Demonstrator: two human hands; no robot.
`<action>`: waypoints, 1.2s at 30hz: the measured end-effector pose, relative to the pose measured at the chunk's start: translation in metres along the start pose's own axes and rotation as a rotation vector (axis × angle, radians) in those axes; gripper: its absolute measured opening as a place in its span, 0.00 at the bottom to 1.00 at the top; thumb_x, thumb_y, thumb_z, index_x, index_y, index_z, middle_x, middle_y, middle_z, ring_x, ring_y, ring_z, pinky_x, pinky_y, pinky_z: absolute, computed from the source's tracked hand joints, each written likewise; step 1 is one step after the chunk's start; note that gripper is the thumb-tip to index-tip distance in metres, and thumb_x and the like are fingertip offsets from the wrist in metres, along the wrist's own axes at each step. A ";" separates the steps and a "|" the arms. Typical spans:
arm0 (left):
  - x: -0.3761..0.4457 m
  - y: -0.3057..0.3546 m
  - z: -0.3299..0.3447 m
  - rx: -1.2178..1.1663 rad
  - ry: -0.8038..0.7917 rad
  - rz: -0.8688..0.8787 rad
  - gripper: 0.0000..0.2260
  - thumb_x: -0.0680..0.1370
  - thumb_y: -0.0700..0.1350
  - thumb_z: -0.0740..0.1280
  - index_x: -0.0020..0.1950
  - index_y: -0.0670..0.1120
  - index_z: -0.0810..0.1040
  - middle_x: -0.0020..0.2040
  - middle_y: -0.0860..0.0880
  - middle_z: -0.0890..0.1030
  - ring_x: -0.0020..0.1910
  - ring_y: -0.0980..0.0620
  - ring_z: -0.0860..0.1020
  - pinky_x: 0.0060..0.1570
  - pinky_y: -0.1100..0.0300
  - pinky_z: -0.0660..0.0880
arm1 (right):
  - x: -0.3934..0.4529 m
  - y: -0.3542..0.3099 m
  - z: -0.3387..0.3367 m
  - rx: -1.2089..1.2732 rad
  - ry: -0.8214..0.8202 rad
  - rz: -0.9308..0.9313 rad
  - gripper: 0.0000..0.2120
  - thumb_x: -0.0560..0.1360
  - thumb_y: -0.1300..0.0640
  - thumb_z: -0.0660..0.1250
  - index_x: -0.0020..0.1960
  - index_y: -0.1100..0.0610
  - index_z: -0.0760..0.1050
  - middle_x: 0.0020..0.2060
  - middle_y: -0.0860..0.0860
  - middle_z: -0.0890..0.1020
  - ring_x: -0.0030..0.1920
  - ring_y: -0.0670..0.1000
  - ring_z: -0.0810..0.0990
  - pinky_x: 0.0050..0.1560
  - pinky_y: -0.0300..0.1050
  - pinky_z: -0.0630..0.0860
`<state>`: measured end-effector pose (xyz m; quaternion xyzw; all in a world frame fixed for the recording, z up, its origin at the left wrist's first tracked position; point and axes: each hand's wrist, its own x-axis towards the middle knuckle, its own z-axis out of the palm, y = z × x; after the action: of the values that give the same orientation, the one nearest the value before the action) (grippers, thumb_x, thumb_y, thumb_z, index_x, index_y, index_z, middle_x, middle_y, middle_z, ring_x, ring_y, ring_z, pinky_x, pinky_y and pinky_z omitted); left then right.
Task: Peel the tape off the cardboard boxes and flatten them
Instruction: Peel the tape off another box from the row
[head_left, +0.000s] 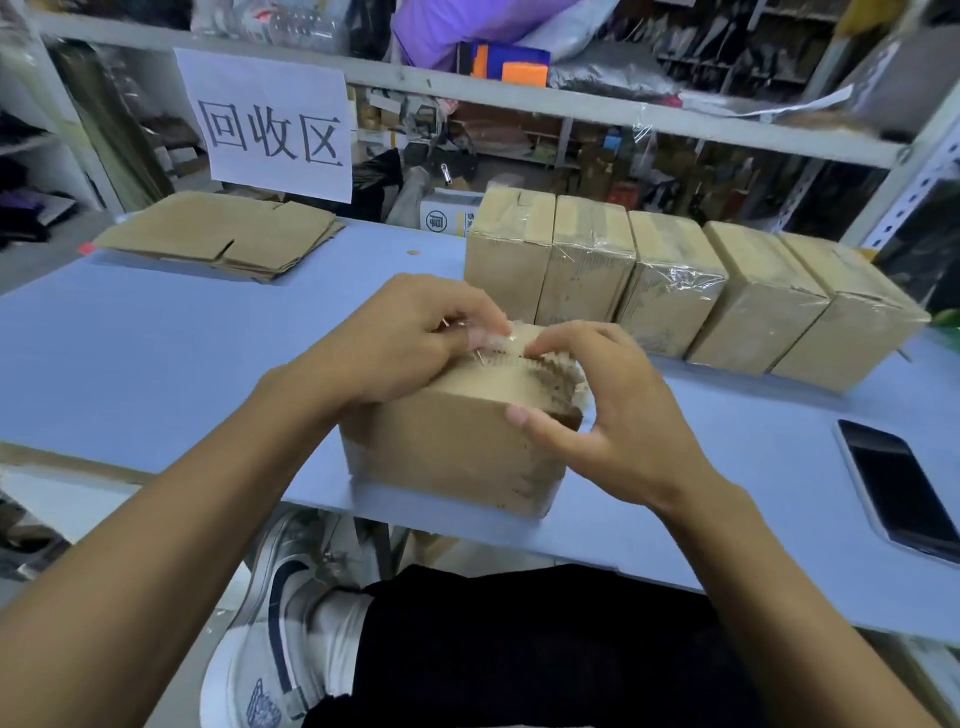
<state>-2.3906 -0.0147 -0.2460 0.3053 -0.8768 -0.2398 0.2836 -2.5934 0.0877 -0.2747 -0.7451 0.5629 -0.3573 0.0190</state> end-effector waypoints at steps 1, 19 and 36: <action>-0.002 -0.002 0.001 0.001 -0.008 0.022 0.09 0.81 0.41 0.67 0.52 0.52 0.85 0.49 0.59 0.82 0.49 0.61 0.78 0.50 0.69 0.70 | 0.001 -0.007 0.004 -0.029 0.014 0.038 0.26 0.69 0.31 0.64 0.54 0.51 0.75 0.51 0.41 0.78 0.57 0.46 0.72 0.55 0.47 0.71; -0.004 -0.013 -0.015 -0.092 0.126 -0.102 0.11 0.70 0.55 0.75 0.42 0.48 0.82 0.43 0.48 0.82 0.41 0.60 0.79 0.44 0.65 0.73 | 0.044 -0.031 0.015 -0.319 -0.383 0.140 0.45 0.63 0.20 0.53 0.63 0.56 0.66 0.63 0.51 0.72 0.68 0.54 0.67 0.70 0.55 0.63; -0.022 0.007 -0.003 0.196 0.293 -0.141 0.03 0.76 0.44 0.70 0.49 0.51 0.81 0.40 0.56 0.84 0.44 0.53 0.81 0.50 0.53 0.76 | 0.069 -0.042 0.009 -0.456 -0.565 0.163 0.44 0.57 0.21 0.69 0.53 0.53 0.57 0.51 0.50 0.69 0.53 0.53 0.68 0.49 0.48 0.64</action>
<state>-2.3776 0.0044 -0.2472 0.4239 -0.8217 -0.1255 0.3597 -2.5467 0.0408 -0.2278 -0.7522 0.6580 -0.0003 0.0353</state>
